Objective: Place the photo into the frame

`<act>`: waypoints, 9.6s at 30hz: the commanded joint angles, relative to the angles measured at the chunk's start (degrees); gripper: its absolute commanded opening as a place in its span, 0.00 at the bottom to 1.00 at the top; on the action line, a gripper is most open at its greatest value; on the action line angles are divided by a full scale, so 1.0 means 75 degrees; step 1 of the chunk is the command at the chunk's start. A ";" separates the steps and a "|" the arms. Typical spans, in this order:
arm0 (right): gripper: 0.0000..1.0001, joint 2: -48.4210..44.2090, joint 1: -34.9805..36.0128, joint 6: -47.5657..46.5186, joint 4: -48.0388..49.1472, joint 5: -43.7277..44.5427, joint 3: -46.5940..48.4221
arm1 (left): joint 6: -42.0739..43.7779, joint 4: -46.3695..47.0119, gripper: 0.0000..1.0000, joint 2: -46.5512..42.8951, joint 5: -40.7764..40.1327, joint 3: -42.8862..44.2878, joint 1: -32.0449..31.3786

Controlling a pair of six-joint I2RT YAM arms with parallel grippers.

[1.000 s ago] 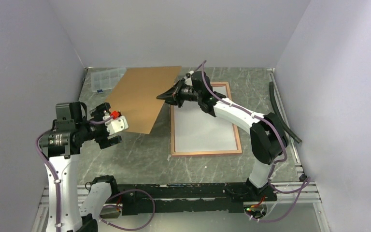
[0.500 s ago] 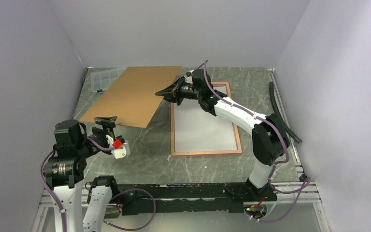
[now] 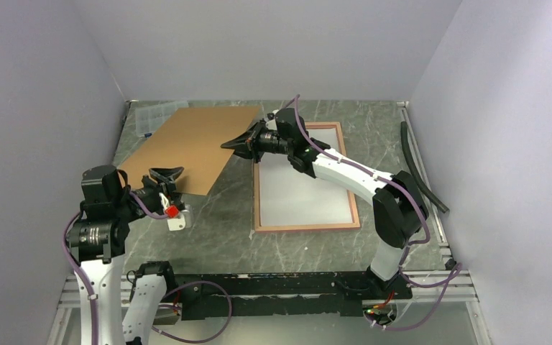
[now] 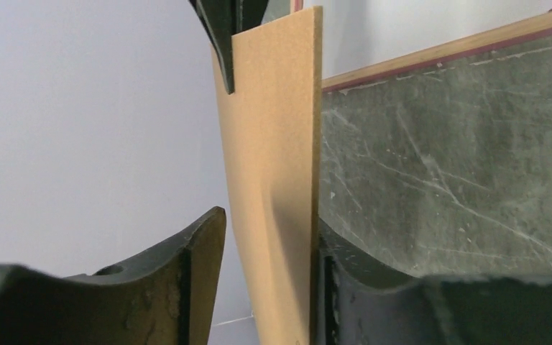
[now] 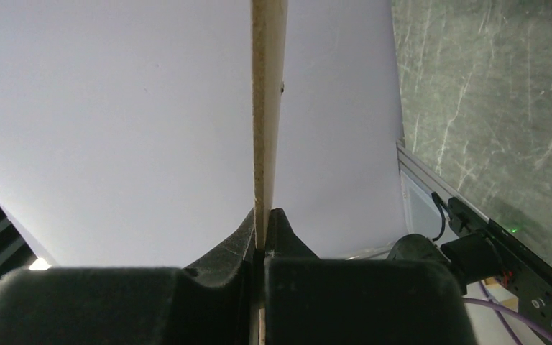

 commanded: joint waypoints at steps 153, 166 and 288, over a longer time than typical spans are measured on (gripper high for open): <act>0.00 -0.1481 -0.6930 -0.8894 -0.4273 -0.4094 -0.0295 | -0.7203 0.1232 0.85 0.3851 -0.1226 0.0917 -0.0099; 0.00 -0.1095 -0.6761 -0.8743 -0.3976 -0.3527 -0.0777 | -0.7680 0.1543 0.90 0.4102 -0.1709 0.0670 -0.0105; 1.00 -0.1212 -0.1748 -0.7495 -0.3770 0.4706 -0.0217 | -0.7716 0.0313 0.94 0.5702 -0.2506 0.1450 0.0611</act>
